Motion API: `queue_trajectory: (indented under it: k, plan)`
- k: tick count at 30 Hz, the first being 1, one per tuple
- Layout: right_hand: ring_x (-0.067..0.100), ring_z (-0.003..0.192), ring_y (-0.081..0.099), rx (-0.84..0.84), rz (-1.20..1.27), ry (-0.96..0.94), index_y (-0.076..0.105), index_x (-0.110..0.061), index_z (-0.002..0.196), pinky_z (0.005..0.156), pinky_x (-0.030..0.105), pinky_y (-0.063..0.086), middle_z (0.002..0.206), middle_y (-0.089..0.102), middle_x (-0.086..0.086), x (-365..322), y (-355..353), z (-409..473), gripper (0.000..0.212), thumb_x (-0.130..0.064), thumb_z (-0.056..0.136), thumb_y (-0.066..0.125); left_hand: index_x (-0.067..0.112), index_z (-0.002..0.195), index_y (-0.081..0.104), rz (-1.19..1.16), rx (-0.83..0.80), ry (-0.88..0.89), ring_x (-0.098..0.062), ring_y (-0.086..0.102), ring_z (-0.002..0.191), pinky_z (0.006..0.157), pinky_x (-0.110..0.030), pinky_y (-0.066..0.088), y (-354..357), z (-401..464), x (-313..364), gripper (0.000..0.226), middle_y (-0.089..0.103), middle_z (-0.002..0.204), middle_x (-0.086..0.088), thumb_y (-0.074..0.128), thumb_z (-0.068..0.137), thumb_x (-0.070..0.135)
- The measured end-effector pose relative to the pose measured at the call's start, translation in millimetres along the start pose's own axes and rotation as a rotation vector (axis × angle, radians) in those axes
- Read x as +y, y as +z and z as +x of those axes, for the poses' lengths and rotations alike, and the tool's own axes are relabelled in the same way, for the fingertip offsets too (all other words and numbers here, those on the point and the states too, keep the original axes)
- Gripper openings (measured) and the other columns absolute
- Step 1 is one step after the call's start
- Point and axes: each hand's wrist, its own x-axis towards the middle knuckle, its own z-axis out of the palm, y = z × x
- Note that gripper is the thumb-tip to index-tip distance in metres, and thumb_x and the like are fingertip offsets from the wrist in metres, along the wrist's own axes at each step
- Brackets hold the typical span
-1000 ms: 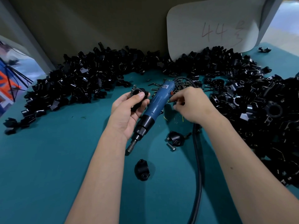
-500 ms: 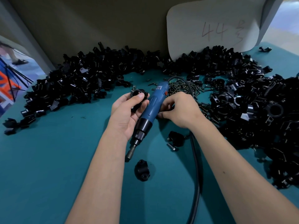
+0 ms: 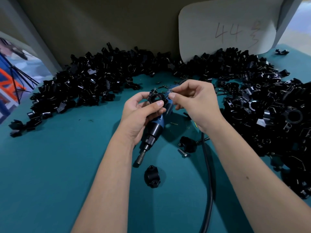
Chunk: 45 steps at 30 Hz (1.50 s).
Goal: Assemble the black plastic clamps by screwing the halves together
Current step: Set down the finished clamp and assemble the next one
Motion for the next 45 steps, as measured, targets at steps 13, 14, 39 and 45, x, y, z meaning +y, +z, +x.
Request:
queue_trajectory:
  k: [13, 14, 39, 45]
  plan:
    - [0.011, 0.060, 0.070, -0.179, -0.339, -0.173, 0.076, -0.014, 0.083, 0.058, 0.020, 0.055, 0.075, 0.074, -0.002, -14.4, -12.0, 4.3, 0.009, -0.009, 0.086, 0.083, -0.002, 0.111, 0.068, -0.023, -0.043, -0.018, -0.014, 0.070, 0.068, 0.068, -0.020, 0.058, -1.4, 1.6, -1.4, 0.040, 0.075, 0.087, -0.008, 0.080, 0.075, 0.009]
    - [0.013, 0.059, 0.070, -0.192, -0.314, -0.151, 0.077, -0.014, 0.084, 0.059, 0.022, 0.055, 0.076, 0.075, -0.001, -14.0, -11.2, 4.3, 0.007, -0.012, 0.087, 0.083, -0.003, 0.111, 0.068, -0.027, -0.039, -0.017, -0.013, 0.069, 0.068, 0.068, -0.020, 0.058, -2.1, 2.0, -1.9, 0.035, 0.075, 0.087, -0.007, 0.078, 0.079, 0.007]
    - [0.014, 0.074, 0.068, -0.127, 0.171, 0.082, 0.077, -0.012, 0.084, 0.056, 0.026, 0.056, 0.080, 0.074, 0.007, -12.5, -0.1, -3.4, 0.011, -0.010, 0.094, 0.075, -0.006, 0.116, 0.069, -0.126, -0.024, -0.029, -0.025, 0.077, 0.087, 0.075, -0.023, 0.060, 6.0, -3.2, 1.4, 0.025, 0.076, 0.109, -0.024, 0.058, 0.104, 0.012]
    - [0.011, 0.074, 0.063, -0.149, 0.333, 0.204, 0.076, -0.018, 0.085, 0.057, 0.026, 0.054, 0.082, 0.070, 0.000, -14.3, 3.5, -5.4, 0.008, -0.015, 0.092, 0.076, -0.001, 0.110, 0.074, -0.127, -0.057, -0.022, -0.024, 0.077, 0.086, 0.074, -0.023, 0.060, 5.4, -3.0, 0.8, 0.025, 0.076, 0.109, -0.023, 0.057, 0.104, 0.015]
